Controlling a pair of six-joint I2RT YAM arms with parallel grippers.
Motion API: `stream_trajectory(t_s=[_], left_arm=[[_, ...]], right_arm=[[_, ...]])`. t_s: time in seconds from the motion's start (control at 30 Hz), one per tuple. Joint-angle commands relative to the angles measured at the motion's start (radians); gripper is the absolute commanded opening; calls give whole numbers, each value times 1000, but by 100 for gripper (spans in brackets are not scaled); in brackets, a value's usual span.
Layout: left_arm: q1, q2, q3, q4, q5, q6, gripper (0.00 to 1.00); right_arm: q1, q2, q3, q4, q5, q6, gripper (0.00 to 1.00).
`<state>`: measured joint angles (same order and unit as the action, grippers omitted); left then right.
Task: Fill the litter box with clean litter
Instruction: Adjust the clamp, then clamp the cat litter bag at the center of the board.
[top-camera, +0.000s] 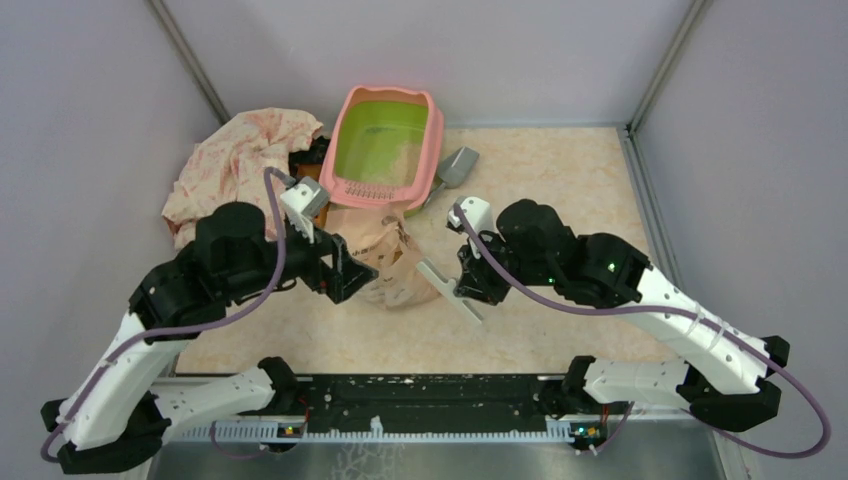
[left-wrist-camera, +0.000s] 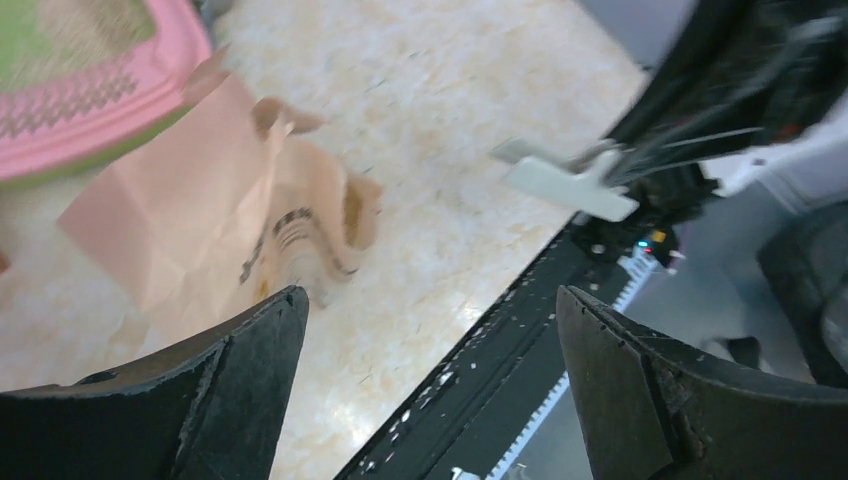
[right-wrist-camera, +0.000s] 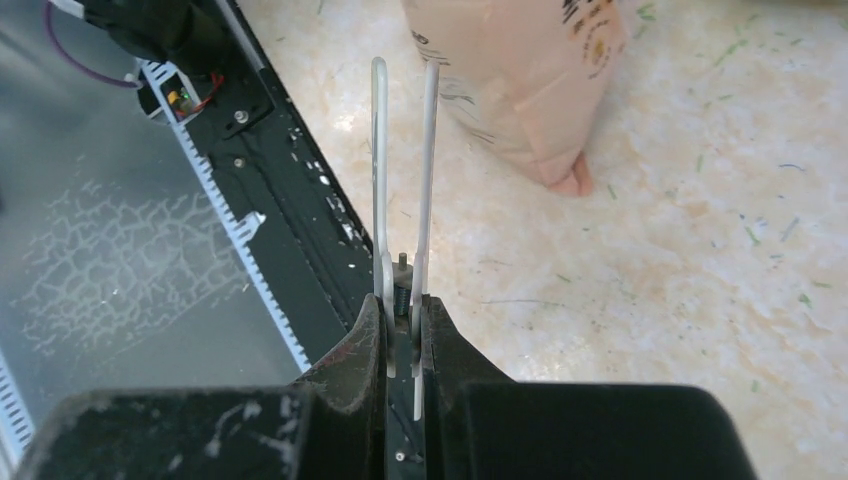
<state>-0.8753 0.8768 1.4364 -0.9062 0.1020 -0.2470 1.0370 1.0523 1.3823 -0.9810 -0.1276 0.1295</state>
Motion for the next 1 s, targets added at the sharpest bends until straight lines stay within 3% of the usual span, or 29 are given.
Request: stream_trajectory(t_s=[0.0,0.27,0.4,0.63,0.77,0.97], left_arm=[[-4,5,-84,-15,-234,-88,99],[38,-24,-109,-56,-484,-136,99],[39,-85,-91,-71,-583,-158,99],[39,4,-68,-80,-466,-132,98],[50,3,-77,-68,-430,-107,98],[73,0,-62,-71,-367,-78,98]], right_arm=[[8,-32,85,22,108,-34,0],[4,-3,123,228,109,-60,0],[-82,51,161,388,13,-93,0],[-372,229,188,804,-410,7,0],[-428,418,308,906,-588,30,0],[-450,581,341,1169,-812,130,0]])
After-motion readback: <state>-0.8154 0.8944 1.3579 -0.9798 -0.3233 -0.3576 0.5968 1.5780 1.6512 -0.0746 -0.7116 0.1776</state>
